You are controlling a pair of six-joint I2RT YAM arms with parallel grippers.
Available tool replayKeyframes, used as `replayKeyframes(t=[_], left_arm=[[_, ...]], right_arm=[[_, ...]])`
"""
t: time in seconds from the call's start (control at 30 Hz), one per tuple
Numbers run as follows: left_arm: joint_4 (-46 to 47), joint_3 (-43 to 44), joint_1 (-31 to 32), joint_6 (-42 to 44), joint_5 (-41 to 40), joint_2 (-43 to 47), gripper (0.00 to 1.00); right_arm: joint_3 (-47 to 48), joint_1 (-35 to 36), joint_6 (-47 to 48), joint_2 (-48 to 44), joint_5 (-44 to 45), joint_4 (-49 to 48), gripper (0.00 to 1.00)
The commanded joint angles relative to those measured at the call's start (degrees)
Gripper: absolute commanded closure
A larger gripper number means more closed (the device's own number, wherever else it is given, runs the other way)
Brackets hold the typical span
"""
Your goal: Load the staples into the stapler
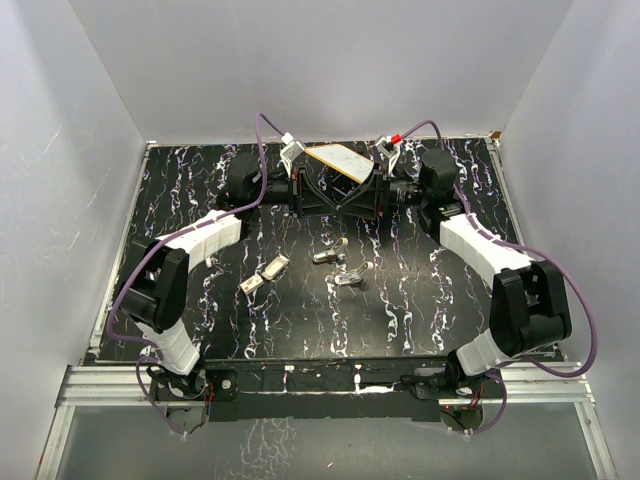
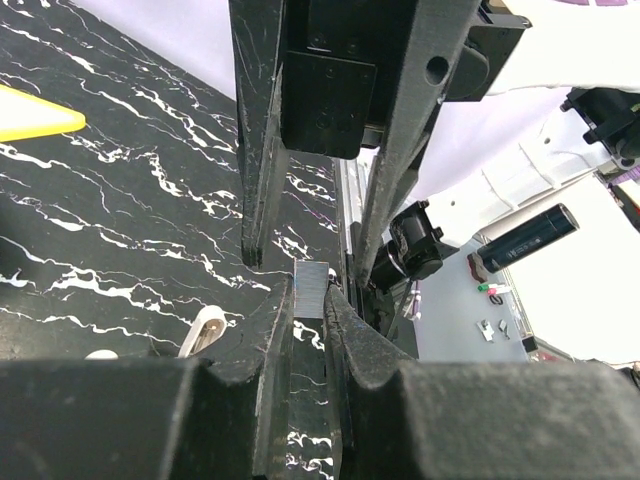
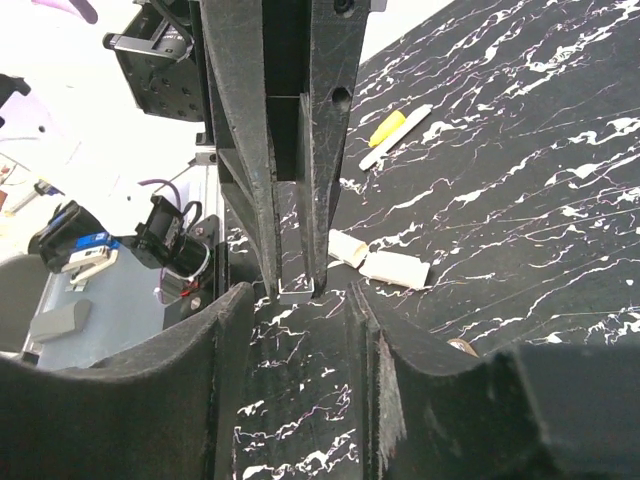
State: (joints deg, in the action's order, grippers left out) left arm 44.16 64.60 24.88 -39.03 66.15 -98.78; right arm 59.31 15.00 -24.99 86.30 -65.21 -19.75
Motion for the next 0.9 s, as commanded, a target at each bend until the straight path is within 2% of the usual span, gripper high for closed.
replayKeyframes(t=[0.0,0.4,0.87], left_arm=[[2.32,-0.29,-0.09,0.29,2.05,2.93,0.94],[2.72,-0.17,-0.10,0.58,3.05,2.82,0.94],[3.94,0.00,-0.01,-0.40,3.50,2.55,0.94]], right_arm=[[-0.03,0.35,-4.56,0.72,-0.62,-6.60,0.58],[-0.48,0.68,-9.09,2.19,-2.21,-11.08,0.67],[-0.76,1.10,-9.71,2.65,-2.95,-11.93,0.77]])
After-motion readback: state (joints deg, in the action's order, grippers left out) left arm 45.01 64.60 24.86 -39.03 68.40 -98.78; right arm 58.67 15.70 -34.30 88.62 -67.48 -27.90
